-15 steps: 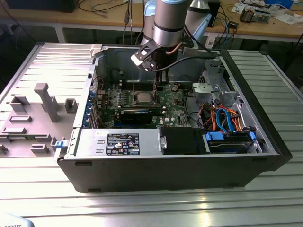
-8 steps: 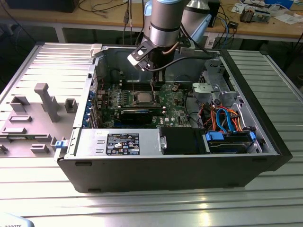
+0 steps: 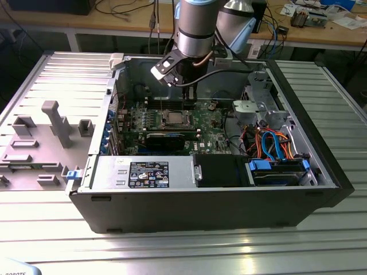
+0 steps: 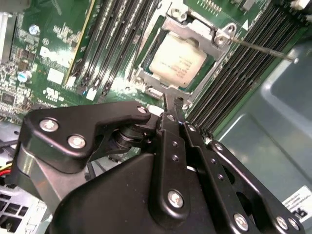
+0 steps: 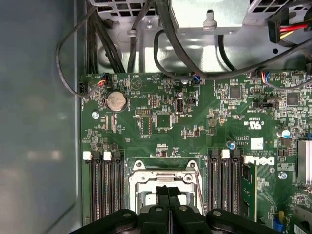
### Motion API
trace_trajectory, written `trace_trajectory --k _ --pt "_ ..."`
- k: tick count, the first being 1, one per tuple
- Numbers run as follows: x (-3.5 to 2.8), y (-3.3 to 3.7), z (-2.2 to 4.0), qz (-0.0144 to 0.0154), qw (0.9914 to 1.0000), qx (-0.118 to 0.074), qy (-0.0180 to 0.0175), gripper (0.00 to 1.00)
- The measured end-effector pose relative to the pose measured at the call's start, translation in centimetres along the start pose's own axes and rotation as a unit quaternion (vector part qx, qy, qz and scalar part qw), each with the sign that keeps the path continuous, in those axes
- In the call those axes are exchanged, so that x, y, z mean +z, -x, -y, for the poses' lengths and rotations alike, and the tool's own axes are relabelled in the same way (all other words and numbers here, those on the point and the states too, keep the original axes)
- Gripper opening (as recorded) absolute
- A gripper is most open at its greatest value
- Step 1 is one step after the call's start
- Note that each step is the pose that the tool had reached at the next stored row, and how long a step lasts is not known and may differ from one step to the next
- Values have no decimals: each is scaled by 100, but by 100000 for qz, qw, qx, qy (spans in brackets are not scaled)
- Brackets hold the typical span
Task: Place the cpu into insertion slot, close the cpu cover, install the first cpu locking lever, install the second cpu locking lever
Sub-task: 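Close the cpu cover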
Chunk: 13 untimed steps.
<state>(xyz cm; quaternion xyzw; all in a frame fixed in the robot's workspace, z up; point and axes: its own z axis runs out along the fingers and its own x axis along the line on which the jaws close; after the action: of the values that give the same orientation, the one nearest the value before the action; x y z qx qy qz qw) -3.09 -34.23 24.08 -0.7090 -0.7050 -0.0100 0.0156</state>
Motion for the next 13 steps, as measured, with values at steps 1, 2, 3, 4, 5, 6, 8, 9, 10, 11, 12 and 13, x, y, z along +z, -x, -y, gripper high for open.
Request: trace_trajectory --k 1,2,3,4,5,6,8,9,10,11,12,13 --pt "10 0 19 1 100000 6 2 11" --pt "26 1 49 2 100000 -1 2 11" --pt "43 2 97 9 100000 2 -2 11" --pt "63 3 128 3 100000 7 1 11" --pt "77 4 143 2 100000 5 -3 11" --pt "91 4 154 0 100000 3 -10 11" --pt "137 6 214 2 100000 -10 -25 11" --pt "147 7 227 2 100000 -12 -25 11" --pt "154 7 235 -1 100000 -10 -25 11" --pt "162 7 245 -2 100000 -14 -27 11" --pt "169 8 247 -5 100000 -21 -25 11" --pt "177 9 248 -2 100000 -36 -28 11"
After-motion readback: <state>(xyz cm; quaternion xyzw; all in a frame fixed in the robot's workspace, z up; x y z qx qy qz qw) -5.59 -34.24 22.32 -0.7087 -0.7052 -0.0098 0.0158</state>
